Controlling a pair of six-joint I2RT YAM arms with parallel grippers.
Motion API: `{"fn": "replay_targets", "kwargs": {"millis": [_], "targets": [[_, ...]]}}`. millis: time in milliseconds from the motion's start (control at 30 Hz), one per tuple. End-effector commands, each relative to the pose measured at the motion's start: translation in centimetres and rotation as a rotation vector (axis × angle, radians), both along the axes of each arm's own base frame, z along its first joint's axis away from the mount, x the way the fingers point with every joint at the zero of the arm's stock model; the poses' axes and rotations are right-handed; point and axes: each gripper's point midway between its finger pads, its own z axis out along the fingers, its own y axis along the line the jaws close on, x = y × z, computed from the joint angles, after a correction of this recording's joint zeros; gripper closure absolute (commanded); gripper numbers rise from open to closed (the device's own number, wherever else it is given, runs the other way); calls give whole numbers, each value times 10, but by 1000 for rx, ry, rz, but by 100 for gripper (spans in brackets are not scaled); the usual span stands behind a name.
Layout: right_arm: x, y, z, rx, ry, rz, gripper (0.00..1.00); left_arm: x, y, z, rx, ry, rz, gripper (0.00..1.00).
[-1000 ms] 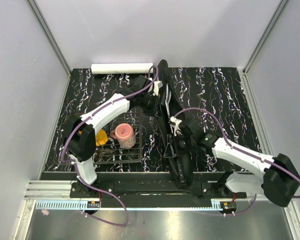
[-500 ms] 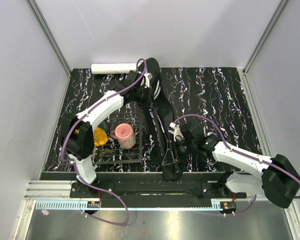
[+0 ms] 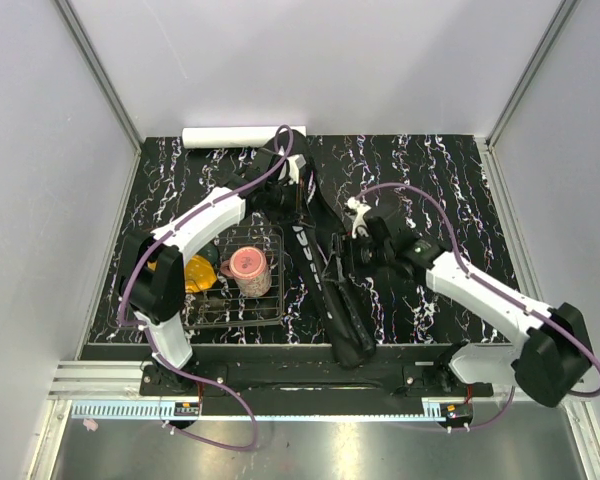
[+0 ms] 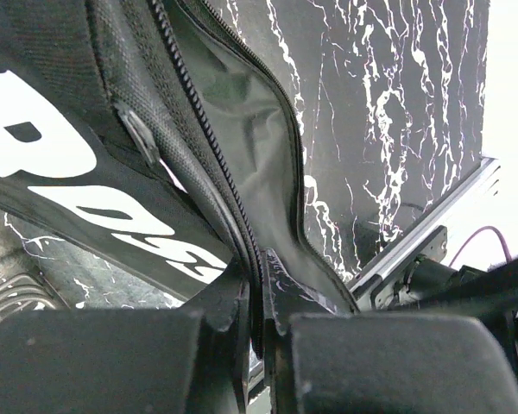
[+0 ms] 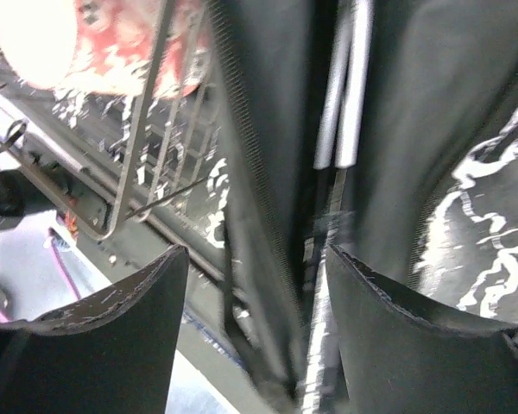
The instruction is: Pack up the badminton gear
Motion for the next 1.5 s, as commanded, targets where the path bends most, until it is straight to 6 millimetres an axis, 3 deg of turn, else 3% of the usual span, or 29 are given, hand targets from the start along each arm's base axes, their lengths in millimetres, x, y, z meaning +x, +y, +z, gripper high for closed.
{"fn": "replay_targets", "kwargs": {"millis": [0, 100, 133, 400, 600, 767, 933, 1233, 1367, 1467], "targets": [[27, -11, -3, -34, -44, 33, 30, 0, -9, 54, -111, -146, -60, 100], [10, 9, -4, 55, 29, 173, 35, 1, -11, 55, -119, -141, -64, 100], [-5, 14, -10, 104, 84, 222, 37, 1, -12, 53, -120, -136, -65, 100], [-3, 22, -4, 153, 48, 188, 42, 2, -13, 48, -123, -125, -60, 100], [-29, 36, -32, 171, 150, 251, 50, 6, -14, 51, -129, -134, -46, 100], [-55, 30, -49, 156, 210, 268, 51, 13, -13, 53, -128, -143, -32, 100], [-81, 17, -46, 189, 258, 277, 54, 21, -6, 52, -129, -142, -21, 100], [-125, 21, -44, 263, 353, 433, 62, 30, 0, 55, -141, -147, -4, 100], [-126, 22, -45, 264, 357, 439, 80, 29, -1, 51, -137, -140, -12, 100], [-118, 22, -46, 223, 352, 395, 100, 26, -2, 46, -143, -127, -35, 100]]}}
